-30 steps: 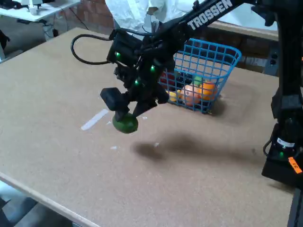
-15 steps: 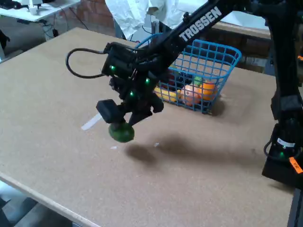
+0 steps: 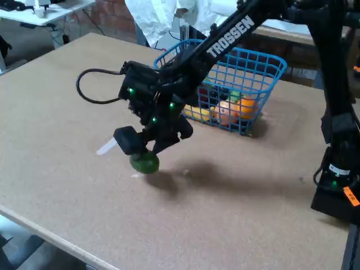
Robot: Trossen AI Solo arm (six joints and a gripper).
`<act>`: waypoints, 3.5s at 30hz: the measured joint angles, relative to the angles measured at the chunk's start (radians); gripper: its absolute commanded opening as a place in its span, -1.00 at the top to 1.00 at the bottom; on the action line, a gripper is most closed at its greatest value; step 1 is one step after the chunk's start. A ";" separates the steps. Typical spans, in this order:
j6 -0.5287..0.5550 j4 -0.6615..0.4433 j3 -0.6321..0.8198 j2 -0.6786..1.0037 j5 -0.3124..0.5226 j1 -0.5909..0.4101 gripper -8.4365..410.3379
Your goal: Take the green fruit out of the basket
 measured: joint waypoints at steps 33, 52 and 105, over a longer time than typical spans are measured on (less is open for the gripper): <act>-0.007 0.079 0.000 0.068 0.057 0.009 -0.03; -0.010 0.097 0.000 0.072 0.060 0.018 -0.03; -0.018 0.113 0.000 0.094 0.097 0.019 -0.54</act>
